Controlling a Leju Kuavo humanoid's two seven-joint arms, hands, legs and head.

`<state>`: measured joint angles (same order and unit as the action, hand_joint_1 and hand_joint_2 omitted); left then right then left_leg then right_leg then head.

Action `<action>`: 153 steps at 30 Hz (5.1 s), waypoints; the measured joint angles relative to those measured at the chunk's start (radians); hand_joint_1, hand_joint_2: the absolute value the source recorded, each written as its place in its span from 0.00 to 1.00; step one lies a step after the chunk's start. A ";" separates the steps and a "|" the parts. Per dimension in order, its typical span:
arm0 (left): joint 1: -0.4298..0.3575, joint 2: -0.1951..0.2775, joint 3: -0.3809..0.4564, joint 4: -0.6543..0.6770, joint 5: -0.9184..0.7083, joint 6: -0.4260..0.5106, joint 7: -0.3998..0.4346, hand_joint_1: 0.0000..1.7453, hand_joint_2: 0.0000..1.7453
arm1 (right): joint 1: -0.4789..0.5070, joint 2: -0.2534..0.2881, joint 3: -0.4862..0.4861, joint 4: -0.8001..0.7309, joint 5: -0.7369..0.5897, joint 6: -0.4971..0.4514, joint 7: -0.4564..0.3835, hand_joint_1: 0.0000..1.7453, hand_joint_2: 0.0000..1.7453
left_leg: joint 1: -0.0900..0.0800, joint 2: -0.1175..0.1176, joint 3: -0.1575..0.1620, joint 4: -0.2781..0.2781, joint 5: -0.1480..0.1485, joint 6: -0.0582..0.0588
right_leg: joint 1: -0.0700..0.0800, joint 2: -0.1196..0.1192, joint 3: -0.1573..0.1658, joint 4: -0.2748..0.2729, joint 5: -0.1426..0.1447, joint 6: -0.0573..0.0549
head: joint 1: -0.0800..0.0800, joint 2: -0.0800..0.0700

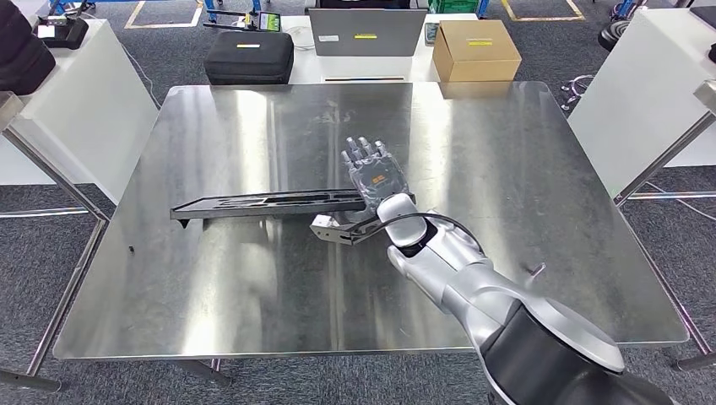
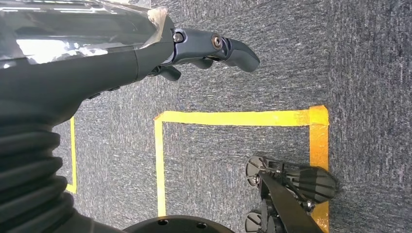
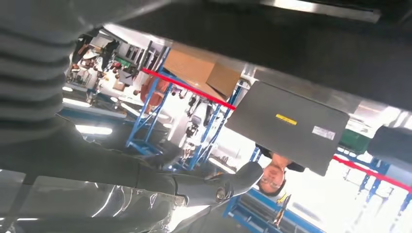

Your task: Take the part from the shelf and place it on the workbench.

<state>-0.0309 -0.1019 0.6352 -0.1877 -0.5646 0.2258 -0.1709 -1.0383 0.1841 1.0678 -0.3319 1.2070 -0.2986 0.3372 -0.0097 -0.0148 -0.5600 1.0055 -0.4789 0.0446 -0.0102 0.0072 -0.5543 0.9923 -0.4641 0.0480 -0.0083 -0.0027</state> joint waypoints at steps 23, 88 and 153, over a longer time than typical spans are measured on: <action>0.000 -0.001 -0.001 0.001 -0.004 -0.011 -0.004 0.00 0.00 | 0.004 0.020 -0.045 -0.007 0.002 0.031 -0.065 0.00 0.00 | 0.000 0.000 0.001 0.000 0.000 0.000 | 0.000 0.000 0.001 0.000 0.000 0.000 | 0.000 0.000; -0.002 0.001 -0.016 0.002 0.000 -0.048 -0.077 0.00 0.00 | 0.145 -0.009 -0.604 -0.591 -1.413 0.541 -0.506 0.00 0.00 | 0.000 -0.001 0.003 0.000 0.000 0.000 | 0.000 -0.001 0.002 0.000 0.000 0.000 | 0.000 0.000; -0.005 0.024 0.033 -0.003 0.020 -0.100 -0.117 0.00 0.00 | 0.843 -0.301 -0.774 -1.640 -1.563 0.476 -0.624 0.00 0.00 | 0.008 0.007 0.081 -0.019 -0.049 -0.012 | -0.007 -0.007 -0.054 0.000 0.070 0.001 | 0.000 0.000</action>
<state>-0.0357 -0.0778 0.6680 -0.1904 -0.5449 0.1254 -0.2874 -0.1955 -0.1168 0.2941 -1.9716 -0.3560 0.1773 -0.2870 -0.0014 -0.0075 -0.4791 0.9864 -0.5276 0.0328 -0.0176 0.0001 -0.6083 0.9928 -0.3942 0.0489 -0.0078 -0.0027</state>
